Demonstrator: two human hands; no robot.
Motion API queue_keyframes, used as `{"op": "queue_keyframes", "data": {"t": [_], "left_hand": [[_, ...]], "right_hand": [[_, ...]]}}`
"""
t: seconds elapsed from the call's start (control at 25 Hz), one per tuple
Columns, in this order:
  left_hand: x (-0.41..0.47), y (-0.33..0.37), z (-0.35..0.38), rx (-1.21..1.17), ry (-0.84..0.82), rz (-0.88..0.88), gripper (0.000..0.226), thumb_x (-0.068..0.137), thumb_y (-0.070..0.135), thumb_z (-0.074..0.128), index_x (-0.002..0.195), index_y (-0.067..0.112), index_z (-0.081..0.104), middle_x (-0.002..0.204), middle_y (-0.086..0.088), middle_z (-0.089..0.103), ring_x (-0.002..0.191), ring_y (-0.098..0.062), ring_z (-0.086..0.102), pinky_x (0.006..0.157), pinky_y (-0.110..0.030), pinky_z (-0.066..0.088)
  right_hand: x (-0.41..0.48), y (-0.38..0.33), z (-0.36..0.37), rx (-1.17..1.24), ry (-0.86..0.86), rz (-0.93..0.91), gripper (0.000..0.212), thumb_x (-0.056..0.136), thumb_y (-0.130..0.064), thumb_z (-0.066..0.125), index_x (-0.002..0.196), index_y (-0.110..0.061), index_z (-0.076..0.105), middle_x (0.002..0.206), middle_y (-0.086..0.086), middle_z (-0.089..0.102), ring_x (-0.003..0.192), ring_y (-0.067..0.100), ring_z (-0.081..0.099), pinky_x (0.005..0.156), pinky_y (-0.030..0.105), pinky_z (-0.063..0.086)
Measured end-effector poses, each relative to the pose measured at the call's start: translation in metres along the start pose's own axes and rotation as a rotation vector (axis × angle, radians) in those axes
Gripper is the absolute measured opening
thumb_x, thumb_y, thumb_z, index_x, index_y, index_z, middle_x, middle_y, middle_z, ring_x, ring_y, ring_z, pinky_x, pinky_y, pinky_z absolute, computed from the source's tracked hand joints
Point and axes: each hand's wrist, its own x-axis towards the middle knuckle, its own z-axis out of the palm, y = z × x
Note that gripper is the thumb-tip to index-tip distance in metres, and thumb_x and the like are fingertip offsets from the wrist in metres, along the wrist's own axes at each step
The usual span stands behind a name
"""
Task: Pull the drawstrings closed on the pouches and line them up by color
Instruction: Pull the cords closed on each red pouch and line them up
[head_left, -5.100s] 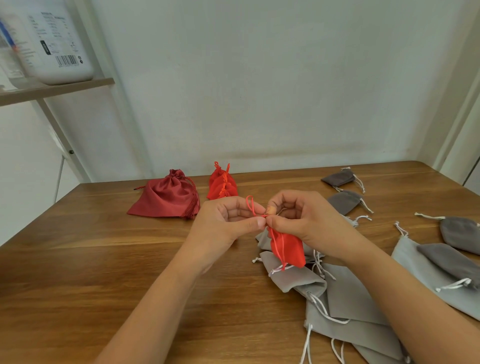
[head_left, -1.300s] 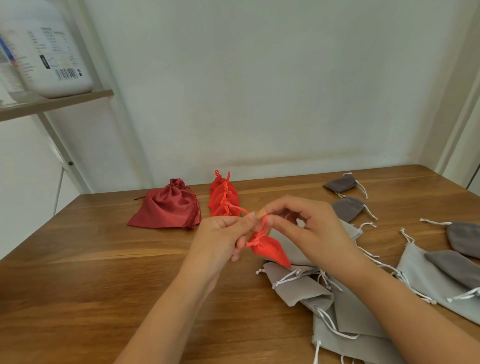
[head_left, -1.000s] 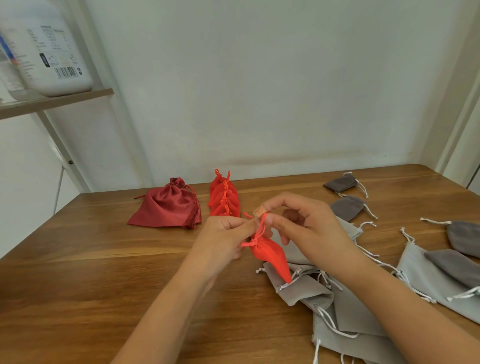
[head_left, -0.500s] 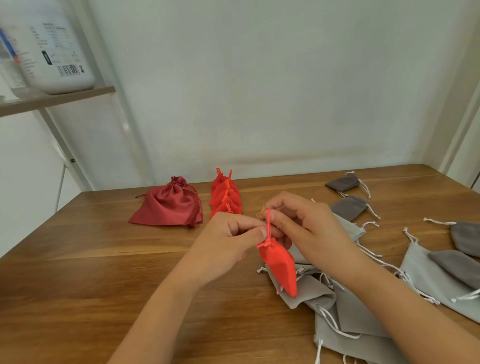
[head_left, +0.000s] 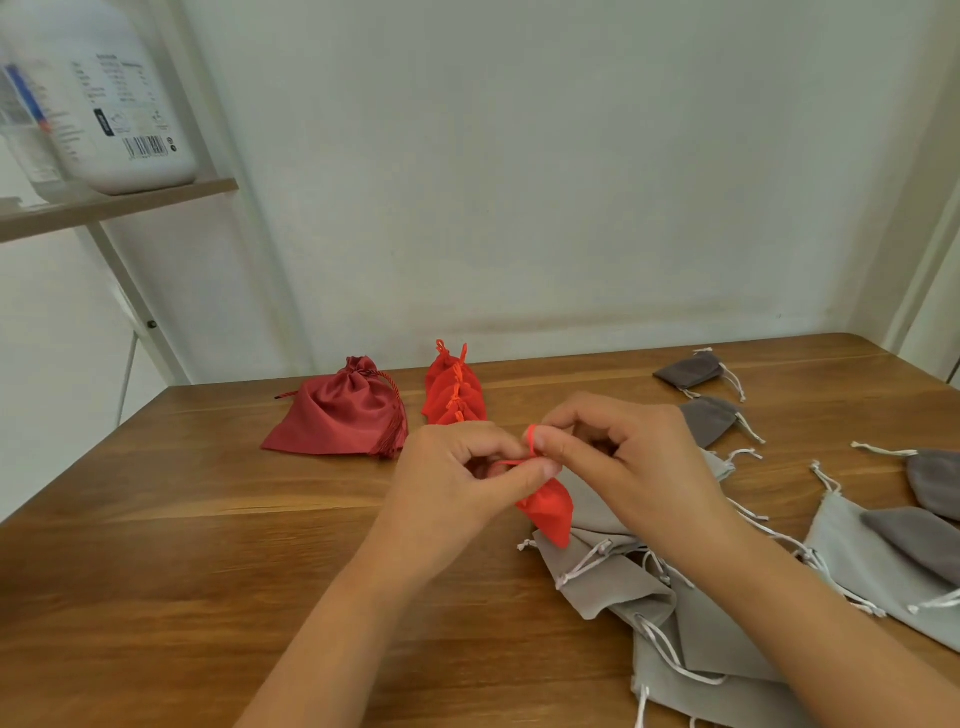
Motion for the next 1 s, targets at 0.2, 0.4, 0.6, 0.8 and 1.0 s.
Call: {"op": "queue_keyframes", "data": {"t": [0.2, 0.4, 0.6, 0.8, 1.0], "left_hand": [[0.004, -0.004, 0.0, 0.036, 0.072, -0.023, 0.026, 0.084, 0.022, 0.07, 0.058, 0.025, 0.069, 0.054, 0.009, 0.053, 0.055, -0.003, 0.044, 0.055, -0.017, 0.034], [0.007, 0.003, -0.001, -0.216, 0.112, -0.213, 0.015, 0.081, 0.013, 0.069, 0.07, 0.005, 0.074, 0.053, 0.0, 0.058, 0.048, 0.0, 0.042, 0.053, -0.01, 0.034], [0.008, -0.002, -0.001, -0.298, 0.04, -0.376, 0.021, 0.078, 0.024, 0.069, 0.065, 0.01, 0.075, 0.063, -0.003, 0.061, 0.055, -0.008, 0.037, 0.05, -0.015, 0.028], [0.009, -0.005, -0.003, -0.497, -0.028, -0.561, 0.019, 0.069, 0.025, 0.071, 0.079, 0.01, 0.077, 0.076, -0.002, 0.069, 0.053, -0.003, 0.043, 0.046, -0.011, 0.033], [0.012, -0.007, -0.007, -0.704, -0.02, -0.696, 0.014, 0.066, 0.015, 0.071, 0.078, 0.01, 0.076, 0.076, -0.002, 0.069, 0.052, -0.002, 0.049, 0.043, -0.009, 0.036]], "right_hand": [[0.002, 0.003, -0.004, -0.117, -0.044, -0.058, 0.014, 0.084, -0.041, 0.067, 0.091, -0.029, 0.069, 0.064, -0.006, 0.057, 0.059, 0.006, 0.048, 0.055, 0.011, 0.036], [0.006, 0.008, -0.002, -0.236, 0.041, -0.135, 0.021, 0.08, -0.03, 0.067, 0.097, -0.024, 0.075, 0.068, -0.019, 0.047, 0.068, -0.002, 0.05, 0.062, 0.007, 0.037], [0.004, 0.007, -0.004, -0.212, 0.117, -0.055, 0.01, 0.082, -0.027, 0.069, 0.089, -0.028, 0.076, 0.07, -0.005, 0.061, 0.07, 0.009, 0.055, 0.062, 0.013, 0.039], [0.004, 0.002, -0.006, 0.022, 0.09, 0.049, 0.01, 0.078, -0.018, 0.076, 0.079, -0.028, 0.076, 0.066, 0.004, 0.06, 0.063, 0.01, 0.05, 0.062, 0.017, 0.04], [0.004, -0.002, -0.01, 0.174, 0.06, 0.077, 0.015, 0.074, -0.029, 0.071, 0.082, -0.019, 0.078, 0.068, 0.004, 0.062, 0.06, 0.005, 0.048, 0.061, 0.018, 0.043]]}}
